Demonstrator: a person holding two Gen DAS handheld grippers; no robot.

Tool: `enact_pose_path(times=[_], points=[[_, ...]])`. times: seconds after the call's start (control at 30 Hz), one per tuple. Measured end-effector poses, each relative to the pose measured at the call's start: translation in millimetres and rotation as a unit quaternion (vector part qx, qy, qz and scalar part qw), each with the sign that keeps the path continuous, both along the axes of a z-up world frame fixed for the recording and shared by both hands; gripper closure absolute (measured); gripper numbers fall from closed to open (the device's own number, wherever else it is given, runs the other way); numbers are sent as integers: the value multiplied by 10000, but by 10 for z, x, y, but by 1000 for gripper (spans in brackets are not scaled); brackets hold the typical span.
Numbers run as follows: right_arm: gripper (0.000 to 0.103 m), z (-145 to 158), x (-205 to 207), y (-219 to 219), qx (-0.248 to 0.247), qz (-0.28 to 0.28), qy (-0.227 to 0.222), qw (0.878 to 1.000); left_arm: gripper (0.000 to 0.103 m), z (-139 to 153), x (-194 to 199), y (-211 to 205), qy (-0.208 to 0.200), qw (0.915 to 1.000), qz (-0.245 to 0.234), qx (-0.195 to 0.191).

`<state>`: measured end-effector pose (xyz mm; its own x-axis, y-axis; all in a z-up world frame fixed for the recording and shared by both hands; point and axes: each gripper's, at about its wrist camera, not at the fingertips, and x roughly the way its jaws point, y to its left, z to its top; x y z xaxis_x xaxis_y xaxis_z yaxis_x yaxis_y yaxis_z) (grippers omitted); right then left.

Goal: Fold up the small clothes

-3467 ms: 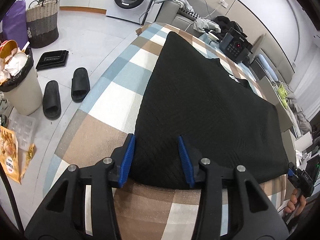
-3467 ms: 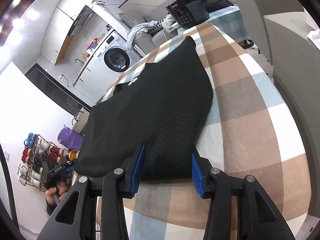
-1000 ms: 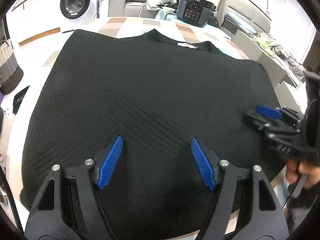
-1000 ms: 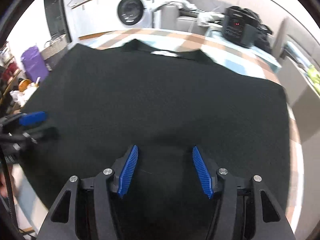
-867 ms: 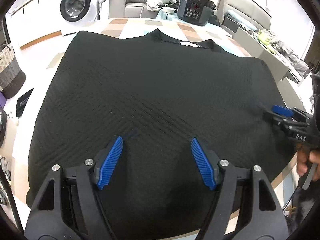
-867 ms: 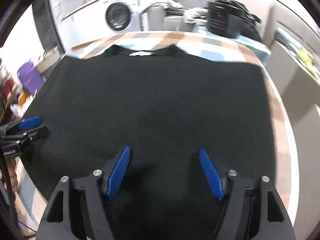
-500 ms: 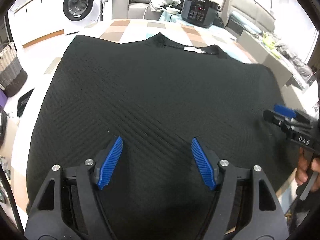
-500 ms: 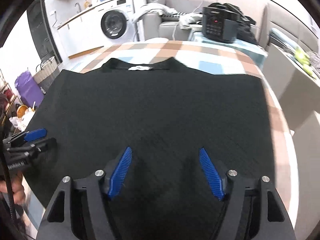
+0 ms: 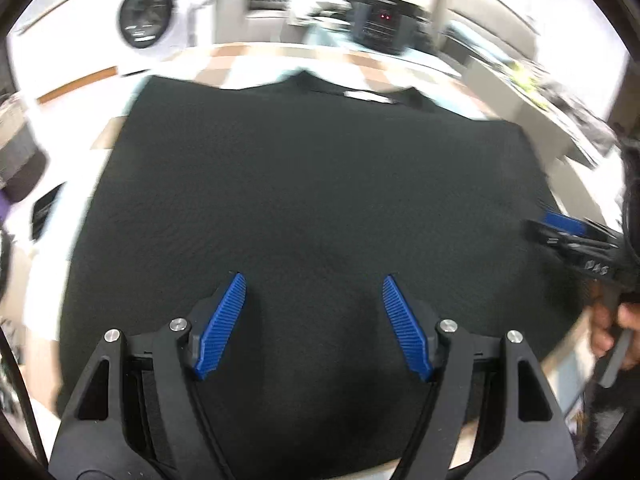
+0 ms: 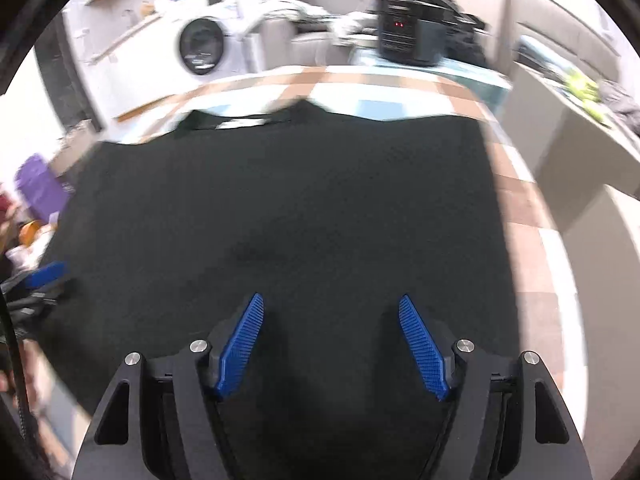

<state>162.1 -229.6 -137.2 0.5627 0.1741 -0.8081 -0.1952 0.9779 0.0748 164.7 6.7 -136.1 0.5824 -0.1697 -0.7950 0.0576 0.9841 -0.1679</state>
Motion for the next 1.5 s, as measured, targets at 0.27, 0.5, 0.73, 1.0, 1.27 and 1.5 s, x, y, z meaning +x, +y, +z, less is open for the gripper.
enact_pose_path(times=[0.27, 0.5, 0.73, 1.0, 1.27, 1.5], points=[[30, -85, -180, 292, -128, 656, 14, 9978, 33, -70, -239, -191, -43, 9988, -273, 398], [30, -77, -394, -311, -261, -77, 58, 9996, 32, -57, -451, 248, -12, 9994, 326, 128], [30, 93, -321, -230, -88, -141, -135, 9998, 32, 57, -375, 411, -4, 9982, 580, 137], [30, 287, 307, 165, 39, 163, -236, 9996, 32, 278, 210, 456, -150, 9985, 527, 73], [30, -72, 805, 157, -360, -36, 130, 9993, 32, -9, 649, 545, 184, 9974, 608, 329], [29, -39, 562, -327, -353, -562, 182, 9976, 32, 20, 313, 608, 186, 9962, 776, 362]])
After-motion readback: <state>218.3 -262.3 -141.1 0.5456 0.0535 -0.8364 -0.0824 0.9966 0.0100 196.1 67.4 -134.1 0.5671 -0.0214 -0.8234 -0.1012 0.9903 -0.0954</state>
